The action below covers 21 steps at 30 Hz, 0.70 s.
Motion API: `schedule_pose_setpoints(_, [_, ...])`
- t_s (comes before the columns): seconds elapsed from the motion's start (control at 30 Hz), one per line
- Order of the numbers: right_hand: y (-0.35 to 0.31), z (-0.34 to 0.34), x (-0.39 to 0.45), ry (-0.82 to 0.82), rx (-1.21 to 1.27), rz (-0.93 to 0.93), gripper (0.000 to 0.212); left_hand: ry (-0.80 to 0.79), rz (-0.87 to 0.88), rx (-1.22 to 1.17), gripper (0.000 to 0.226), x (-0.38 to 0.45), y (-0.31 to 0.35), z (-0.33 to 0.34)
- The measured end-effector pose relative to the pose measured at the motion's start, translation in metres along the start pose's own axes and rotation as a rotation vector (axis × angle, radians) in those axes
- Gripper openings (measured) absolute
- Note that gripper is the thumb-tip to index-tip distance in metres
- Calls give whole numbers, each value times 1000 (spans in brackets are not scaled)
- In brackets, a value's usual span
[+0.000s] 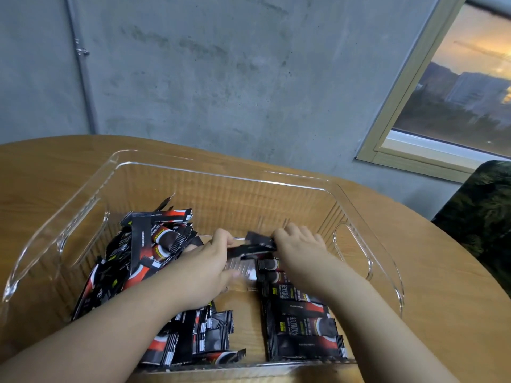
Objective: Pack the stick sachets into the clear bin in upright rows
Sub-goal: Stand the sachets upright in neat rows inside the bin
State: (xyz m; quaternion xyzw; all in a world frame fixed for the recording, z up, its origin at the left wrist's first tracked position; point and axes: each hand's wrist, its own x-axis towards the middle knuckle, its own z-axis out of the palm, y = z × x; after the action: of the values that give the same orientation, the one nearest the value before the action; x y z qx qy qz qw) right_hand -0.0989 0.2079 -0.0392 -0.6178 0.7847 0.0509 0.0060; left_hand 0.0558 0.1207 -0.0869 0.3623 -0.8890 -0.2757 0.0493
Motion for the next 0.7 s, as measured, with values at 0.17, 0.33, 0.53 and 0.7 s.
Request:
schedule_pose_setpoints(0.17, [15, -11, 16, -37, 25, 202, 33, 4, 19, 5, 38, 4, -5, 3])
schedule_pose_setpoints(0.33, [12, -9, 24, -206, -63, 208, 39, 31, 47, -3, 38, 6, -8, 6])
schedule_pose_setpoints(0.53, [14, -8, 17, -24, -147, 170, 31, 15, 35, -4, 39, 5, -7, 5])
schedule_pose_setpoints(0.7, [13, -6, 4, -62, -199, 127, 33, 10, 34, 11, 42, 5, -6, 5])
